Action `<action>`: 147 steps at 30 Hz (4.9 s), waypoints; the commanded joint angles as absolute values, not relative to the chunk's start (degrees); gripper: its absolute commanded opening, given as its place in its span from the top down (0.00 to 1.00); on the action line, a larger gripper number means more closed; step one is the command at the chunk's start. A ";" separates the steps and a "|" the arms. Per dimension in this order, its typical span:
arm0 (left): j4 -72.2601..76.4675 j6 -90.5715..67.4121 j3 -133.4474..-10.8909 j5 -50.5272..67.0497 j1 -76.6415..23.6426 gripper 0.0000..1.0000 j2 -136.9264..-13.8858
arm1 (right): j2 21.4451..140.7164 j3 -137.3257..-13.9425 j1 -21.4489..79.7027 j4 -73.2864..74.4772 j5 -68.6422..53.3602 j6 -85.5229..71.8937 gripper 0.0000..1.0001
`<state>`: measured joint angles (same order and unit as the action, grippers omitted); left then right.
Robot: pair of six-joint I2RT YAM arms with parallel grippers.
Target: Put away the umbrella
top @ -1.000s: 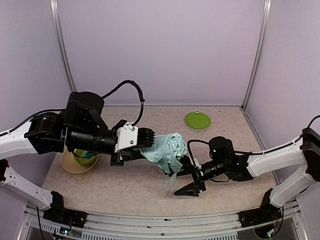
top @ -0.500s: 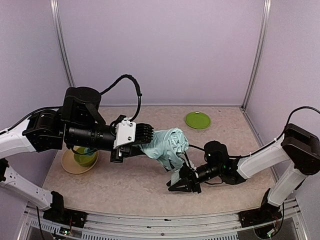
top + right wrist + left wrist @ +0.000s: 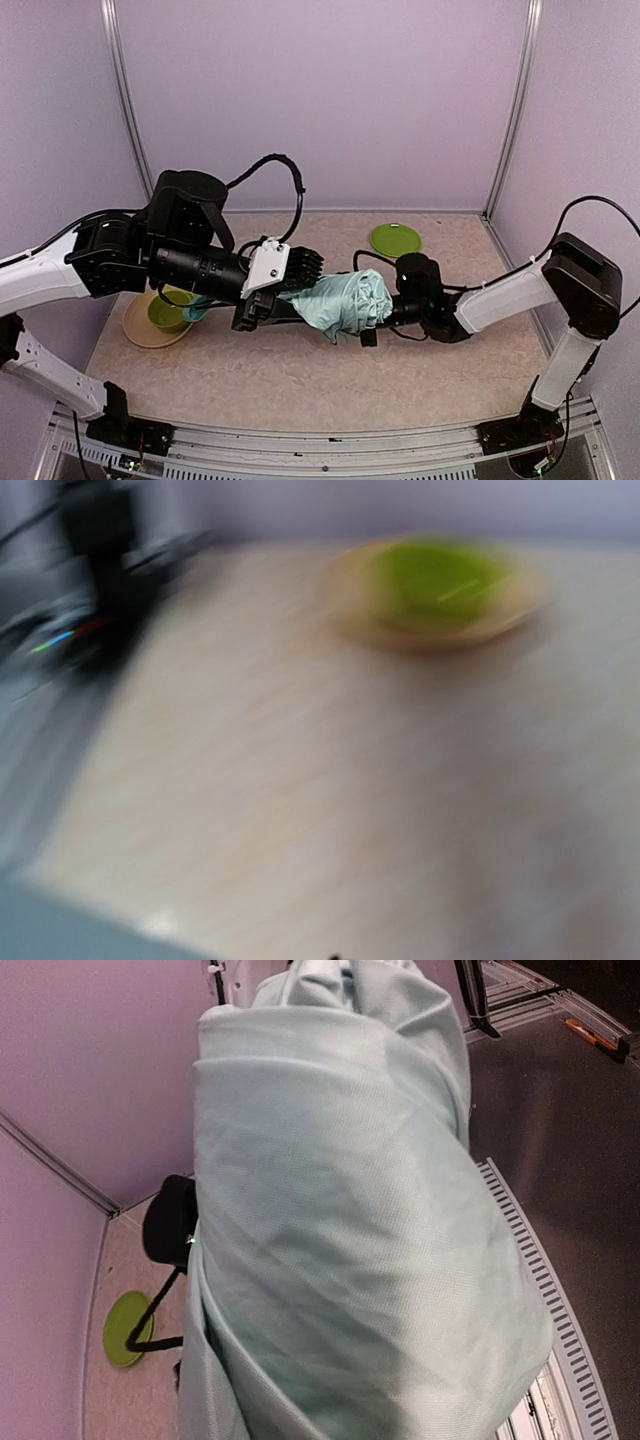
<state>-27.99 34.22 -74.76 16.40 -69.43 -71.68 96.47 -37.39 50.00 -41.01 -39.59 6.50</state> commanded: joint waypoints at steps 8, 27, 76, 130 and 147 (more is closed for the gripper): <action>-34.80 30.90 -85.07 29.17 -68.68 1.00 -80.32 | 109.47 -80.97 36.39 -22.81 -25.29 14.60 1.00; -23.49 15.12 -64.95 34.22 -55.19 1.00 -92.66 | 84.63 -60.65 41.29 -37.50 -29.89 10.30 1.00; 13.73 50.48 -56.00 -38.09 -65.76 1.00 -77.44 | 95.59 -42.62 64.25 -59.38 13.43 63.07 0.96; -16.89 22.37 -76.22 -14.55 -64.58 1.00 -71.86 | 78.73 -38.85 48.71 -36.26 -27.65 -0.49 0.11; -22.99 23.25 -91.74 -22.72 -68.99 1.00 -76.04 | 90.91 -38.24 47.05 -49.80 -24.03 -7.48 0.21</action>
<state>-24.34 22.57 -88.82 -21.32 -68.58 -75.99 90.04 -37.98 47.44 -44.84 -25.69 -5.93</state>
